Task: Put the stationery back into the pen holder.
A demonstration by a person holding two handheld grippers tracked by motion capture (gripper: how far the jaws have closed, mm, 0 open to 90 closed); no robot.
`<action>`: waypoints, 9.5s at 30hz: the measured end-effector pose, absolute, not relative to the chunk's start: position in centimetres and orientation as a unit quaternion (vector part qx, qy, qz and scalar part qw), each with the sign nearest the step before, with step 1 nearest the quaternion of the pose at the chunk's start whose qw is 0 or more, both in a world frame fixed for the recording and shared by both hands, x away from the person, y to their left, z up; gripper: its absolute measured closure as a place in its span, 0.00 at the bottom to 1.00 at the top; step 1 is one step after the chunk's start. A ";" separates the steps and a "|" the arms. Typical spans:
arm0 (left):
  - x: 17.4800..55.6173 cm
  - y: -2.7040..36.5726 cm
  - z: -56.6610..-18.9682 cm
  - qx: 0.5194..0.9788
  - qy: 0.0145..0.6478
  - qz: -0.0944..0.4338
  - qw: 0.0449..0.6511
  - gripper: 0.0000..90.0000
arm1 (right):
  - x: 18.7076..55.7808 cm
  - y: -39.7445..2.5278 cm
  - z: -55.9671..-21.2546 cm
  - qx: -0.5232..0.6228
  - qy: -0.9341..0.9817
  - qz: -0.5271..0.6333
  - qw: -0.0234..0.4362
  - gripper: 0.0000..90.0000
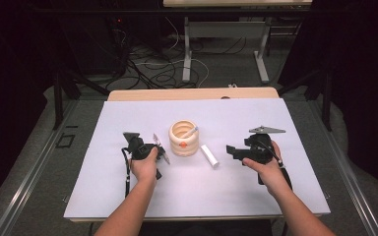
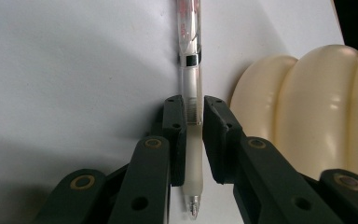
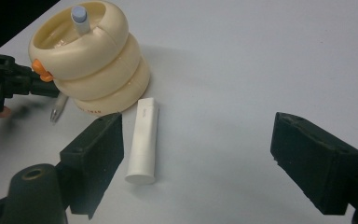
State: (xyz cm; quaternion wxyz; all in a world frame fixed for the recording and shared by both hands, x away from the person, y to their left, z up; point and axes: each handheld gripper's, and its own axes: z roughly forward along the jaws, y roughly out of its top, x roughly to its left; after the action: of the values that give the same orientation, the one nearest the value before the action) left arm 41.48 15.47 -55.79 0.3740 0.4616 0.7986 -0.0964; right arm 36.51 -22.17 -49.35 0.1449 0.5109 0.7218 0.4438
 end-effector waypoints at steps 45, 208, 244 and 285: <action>39.5 18.7 -52.9 0.550 0.700 -0.036 0.454 0.89 | 36.5 -22.2 -49.4 0.513 0.720 0.445 0.143 0.19; 26.0 4.7 -48.7 0.809 -0.265 0.514 0.108 0.81 | 34.0 -12.3 -45.6 0.035 0.923 0.302 0.237 0.89; 31.1 7.7 -47.1 0.835 0.090 0.448 0.306 0.50 | 38.7 -13.2 -43.3 0.238 0.800 0.517 0.189 0.88; 34.3 12.6 -50.3 0.797 0.338 0.281 0.414 0.20 | 42.3 -8.0 -46.5 0.369 0.712 0.575 0.160 0.88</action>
State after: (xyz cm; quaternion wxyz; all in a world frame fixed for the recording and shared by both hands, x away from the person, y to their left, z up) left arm 34.29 12.62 -50.35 0.4141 0.7972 0.3380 0.2806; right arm 42.35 -7.96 -46.50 0.1605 0.3688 0.7125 0.5750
